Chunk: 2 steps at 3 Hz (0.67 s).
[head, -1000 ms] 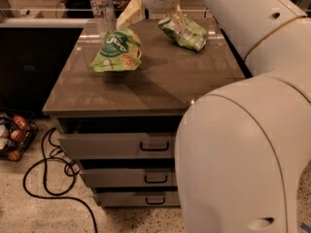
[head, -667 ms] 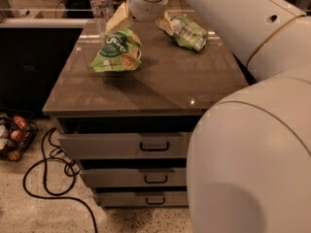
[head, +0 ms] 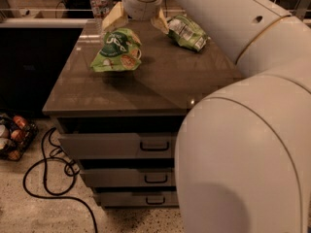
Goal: Pick green rice chip bag from paper bowl and place on counter
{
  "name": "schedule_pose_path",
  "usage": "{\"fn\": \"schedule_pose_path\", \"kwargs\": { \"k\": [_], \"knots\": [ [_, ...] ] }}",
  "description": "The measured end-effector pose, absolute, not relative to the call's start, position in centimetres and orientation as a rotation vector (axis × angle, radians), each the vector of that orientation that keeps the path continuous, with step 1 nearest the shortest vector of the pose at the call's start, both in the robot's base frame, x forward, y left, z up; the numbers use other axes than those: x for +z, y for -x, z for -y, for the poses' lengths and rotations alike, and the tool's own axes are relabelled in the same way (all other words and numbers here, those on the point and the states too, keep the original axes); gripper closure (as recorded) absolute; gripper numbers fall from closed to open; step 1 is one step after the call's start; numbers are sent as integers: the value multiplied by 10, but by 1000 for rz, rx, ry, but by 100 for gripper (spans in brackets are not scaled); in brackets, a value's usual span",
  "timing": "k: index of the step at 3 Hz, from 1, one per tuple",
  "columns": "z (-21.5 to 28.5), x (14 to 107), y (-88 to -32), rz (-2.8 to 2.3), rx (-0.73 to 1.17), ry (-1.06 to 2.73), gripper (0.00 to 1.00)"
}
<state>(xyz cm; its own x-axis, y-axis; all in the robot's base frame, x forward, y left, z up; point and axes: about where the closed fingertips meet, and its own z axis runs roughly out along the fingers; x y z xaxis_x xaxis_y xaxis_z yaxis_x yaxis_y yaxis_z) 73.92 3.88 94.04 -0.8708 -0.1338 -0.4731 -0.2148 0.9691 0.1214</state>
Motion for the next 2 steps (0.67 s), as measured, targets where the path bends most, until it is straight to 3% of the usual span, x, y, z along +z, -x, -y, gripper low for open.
{"fn": "schedule_pose_path", "kwargs": {
  "k": [2],
  "knots": [
    [-63,936,-771,-2610,210,195,0]
  ]
}}
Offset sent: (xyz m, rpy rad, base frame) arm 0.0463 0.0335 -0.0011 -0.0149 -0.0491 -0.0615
